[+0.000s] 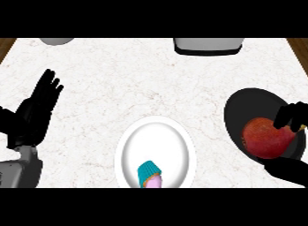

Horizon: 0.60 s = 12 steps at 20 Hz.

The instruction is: Pick the pear from the plate and place it in the pan

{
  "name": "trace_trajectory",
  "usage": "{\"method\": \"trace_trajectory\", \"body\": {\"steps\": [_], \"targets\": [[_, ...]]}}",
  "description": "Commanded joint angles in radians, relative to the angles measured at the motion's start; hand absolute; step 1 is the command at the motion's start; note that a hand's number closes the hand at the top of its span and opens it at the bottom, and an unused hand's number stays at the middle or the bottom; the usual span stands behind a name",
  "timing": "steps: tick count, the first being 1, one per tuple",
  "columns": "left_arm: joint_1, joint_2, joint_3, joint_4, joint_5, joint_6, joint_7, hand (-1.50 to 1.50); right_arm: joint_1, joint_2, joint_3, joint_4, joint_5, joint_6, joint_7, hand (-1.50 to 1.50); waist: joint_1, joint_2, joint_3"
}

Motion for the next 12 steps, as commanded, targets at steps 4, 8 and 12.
{"method": "trace_trajectory", "body": {"steps": [4,8,12], "targets": [[-0.019,-0.028,-0.019,0.002,-0.013,0.008,0.008,0.00,0.014,-0.011,-0.205,0.368,-0.273,-0.052,-0.442,1.50,0.008,0.001,0.000],[-0.037,-0.016,-0.012,0.006,-0.015,-0.002,0.024,0.00,-0.071,0.131,-0.121,0.619,-0.221,-0.067,-0.606,1.50,0.028,0.004,0.000],[-0.028,-0.019,-0.008,0.012,-0.017,-0.013,0.005,0.00,-0.182,0.184,-0.157,0.861,-0.251,-0.030,-0.786,1.50,0.027,0.003,-0.001]]}}
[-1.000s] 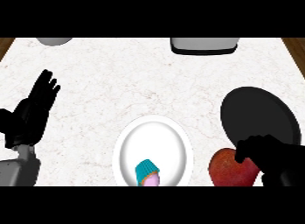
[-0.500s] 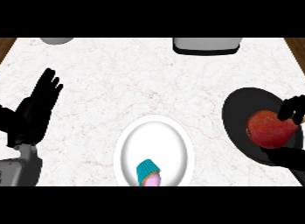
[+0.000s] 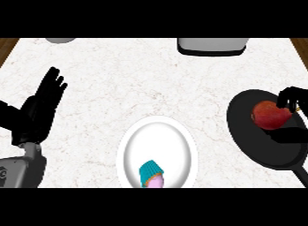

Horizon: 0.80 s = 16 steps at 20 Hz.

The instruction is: Pick the pear from the plate and place it in the pan

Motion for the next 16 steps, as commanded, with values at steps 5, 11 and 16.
{"method": "trace_trajectory", "body": {"steps": [5,11,16], "targets": [[0.037,-0.022,-0.020,-0.039,-0.013,-0.008,0.001,0.00,-0.154,0.147,0.046,0.423,0.158,-0.026,-0.130,1.50,0.009,-0.001,-0.001],[0.041,-0.033,-0.008,-0.018,-0.011,-0.010,-0.030,0.00,-0.268,0.216,-0.072,0.758,0.018,0.083,-0.220,-1.50,0.009,0.001,0.000],[0.005,-0.015,0.019,0.044,-0.013,-0.037,-0.042,0.00,-0.327,0.223,-0.149,0.895,-0.005,0.129,-0.407,-1.50,-0.006,-0.002,-0.001]]}}
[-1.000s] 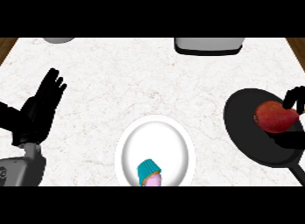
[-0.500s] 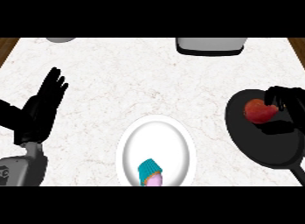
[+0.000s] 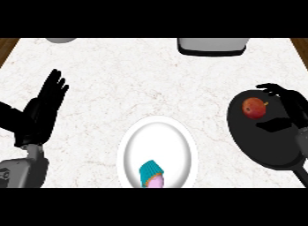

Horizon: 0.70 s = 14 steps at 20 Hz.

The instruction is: Pick the pear from the plate and place it in the pan

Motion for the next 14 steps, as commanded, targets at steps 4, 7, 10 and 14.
{"method": "trace_trajectory", "body": {"steps": [4,7,10,14], "targets": [[-0.008,0.007,0.010,-0.041,-0.010,0.019,0.042,0.00,-0.040,-0.013,-0.174,0.066,-0.198,0.142,-0.190,-1.50,-0.010,-0.005,0.000],[0.009,0.001,0.019,0.021,0.000,-0.008,-0.021,0.00,0.034,-0.061,-0.267,0.087,-0.307,0.234,-0.291,-1.50,-0.026,-0.004,0.000],[-0.002,0.023,0.028,-0.016,0.014,-0.016,0.030,0.00,0.021,-0.123,-0.349,0.144,-0.408,0.399,-0.311,-1.50,-0.018,-0.003,0.001],[-0.028,-0.003,0.027,0.022,-0.003,0.012,0.013,0.00,0.065,-0.202,-0.416,0.216,-0.479,0.569,-0.378,-1.50,-0.023,-0.002,0.000]]}}
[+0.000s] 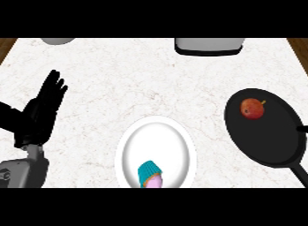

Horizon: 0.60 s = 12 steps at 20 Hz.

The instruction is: Pick the pear from the plate and place it in the pan

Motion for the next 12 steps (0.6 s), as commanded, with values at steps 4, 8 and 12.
{"method": "trace_trajectory", "body": {"steps": [4,8,12], "targets": [[-0.024,-0.002,0.001,-0.020,0.002,0.007,0.030,0.00,0.091,-0.174,-0.105,0.147,-0.120,0.395,-0.172,-1.50,-0.001,0.002,0.002],[0.031,0.011,0.002,-0.063,0.009,-0.013,0.037,0.00,0.159,-0.253,-0.113,0.160,-0.133,0.498,-0.251,-1.50,0.006,0.000,0.003],[0.058,-0.025,-0.009,-0.006,0.006,-0.024,-0.041,0.00,0.185,-0.216,-0.092,0.153,-0.118,0.443,-0.304,-1.50,0.009,0.003,0.003]]}}
